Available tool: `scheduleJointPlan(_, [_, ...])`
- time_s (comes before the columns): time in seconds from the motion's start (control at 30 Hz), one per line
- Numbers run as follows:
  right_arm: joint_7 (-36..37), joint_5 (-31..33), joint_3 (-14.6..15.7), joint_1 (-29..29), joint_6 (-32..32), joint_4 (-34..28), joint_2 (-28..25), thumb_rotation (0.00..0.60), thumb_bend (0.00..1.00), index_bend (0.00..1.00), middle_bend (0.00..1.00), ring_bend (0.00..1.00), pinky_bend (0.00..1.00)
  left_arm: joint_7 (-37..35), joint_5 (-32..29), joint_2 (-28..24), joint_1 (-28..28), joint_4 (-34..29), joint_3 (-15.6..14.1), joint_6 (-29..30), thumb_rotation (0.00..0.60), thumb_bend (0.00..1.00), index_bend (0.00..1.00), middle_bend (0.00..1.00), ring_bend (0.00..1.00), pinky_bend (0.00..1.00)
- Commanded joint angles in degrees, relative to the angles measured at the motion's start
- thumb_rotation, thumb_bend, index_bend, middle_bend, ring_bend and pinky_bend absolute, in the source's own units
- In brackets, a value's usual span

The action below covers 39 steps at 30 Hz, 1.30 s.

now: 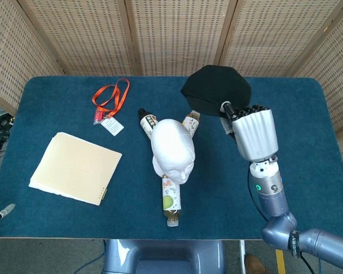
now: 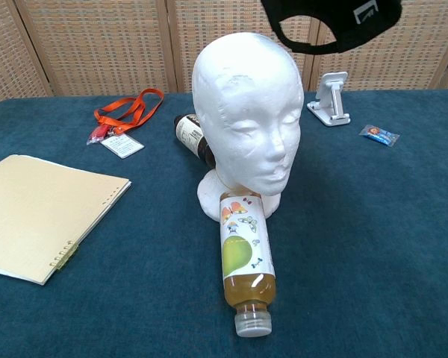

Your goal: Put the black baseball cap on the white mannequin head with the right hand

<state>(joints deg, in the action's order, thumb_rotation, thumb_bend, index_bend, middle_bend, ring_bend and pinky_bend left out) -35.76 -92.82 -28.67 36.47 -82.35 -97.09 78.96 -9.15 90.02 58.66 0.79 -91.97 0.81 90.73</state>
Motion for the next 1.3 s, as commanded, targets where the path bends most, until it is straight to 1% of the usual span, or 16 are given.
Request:
scheduleJointPlan(0.03, [0.95, -5.4, 2.47, 2.61, 0.76, -0.69, -1.12, 0.6, 0.55, 0.78, 1.0, 1.0, 1.0, 0.19, 0.06, 0.07, 0.0, -0.07, -0.05, -0.01, 0.6, 0.0, 0.0, 0.0, 0.0, 0.0])
scheduleJointPlan(0.17, [-0.22, -7.24, 3.09, 5.36, 3.19, 0.52, -0.37, 0.6, 0.55, 0.78, 1.0, 1.0, 1.0, 0.29, -0.1, 0.1, 0.02, -0.14, 0.0, -0.1, 0.6, 0.0, 0.0, 0.0, 0.0, 0.0])
scheduleJointPlan(0.33, [-2.05, -6.97, 3.05, 8.66, 6.24, 2.18, 1.71, 0.6, 0.54, 0.78, 1.0, 1.0, 1.0, -0.34, -0.63, -0.09, 0.0, -0.1, 0.26, -0.1, 0.6, 0.0, 0.0, 0.0, 0.0, 0.0])
scheduleJointPlan(0.5, [-4.6, -5.62, 2.78, 11.67, 8.92, 5.55, 4.42, 0.6, 0.54, 0.78, 1.0, 1.0, 1.0, -1.5, -1.16, -0.4, 0.07, 0.15, 0.5, -0.34, 0.6, 0.0, 0.0, 0.0, 0.0, 0.0])
scheduleJointPlan(0.6, [-5.14, -5.0, 2.89, 12.39, 9.18, 6.54, 5.58, 0.6, 0.54, 0.78, 1.0, 1.0, 1.0, -2.17, -1.33, -0.58, 0.08, 0.25, 0.61, -0.36, 0.6, 0.0, 0.0, 0.0, 0.0, 0.0])
scheduleJointPlan(0.73, [-5.0, -5.63, 4.12, 12.18, 7.56, 6.88, 6.3, 0.6, 0.54, 0.78, 1.0, 1.0, 1.0, -2.85, -1.48, -0.77, 0.28, 0.54, 0.61, -0.88, 0.6, 0.0, 0.0, 0.0, 0.0, 0.0])
scheduleJointPlan(0.8, [-4.46, -6.46, 5.23, 11.42, 6.45, 6.34, 6.05, 0.6, 0.54, 0.78, 1.0, 1.0, 1.0, -3.05, -1.51, -0.79, 0.33, 0.57, 0.61, -1.0, 0.6, 0.0, 0.0, 0.0, 0.0, 0.0])
scheduleJointPlan(1.07, [-2.23, -10.56, 11.34, 7.37, 2.53, 6.25, 3.96, 0.6, 0.54, 0.78, 1.0, 1.0, 1.0, -3.03, -1.03, -0.84, 0.11, 0.49, 0.47, -0.46, 0.6, 0.0, 0.0, 0.0, 0.0, 0.0])
scheduleJointPlan(1.27, [-3.66, -13.16, 15.33, 4.01, -0.36, 5.99, 3.42, 0.6, 0.54, 0.78, 1.0, 1.0, 1.0, -2.77, -0.85, -0.76, 0.17, 0.4, 0.38, -0.55, 0.6, 0.0, 0.0, 0.0, 0.0, 0.0])
scheduleJointPlan(1.3, [-4.1, -13.84, 16.41, 3.13, -0.94, 5.89, 3.2, 0.6, 0.54, 0.78, 1.0, 1.0, 1.0, -2.61, -0.73, -0.73, 0.2, 0.36, 0.29, -0.65, 0.6, 0.0, 0.0, 0.0, 0.0, 0.0])
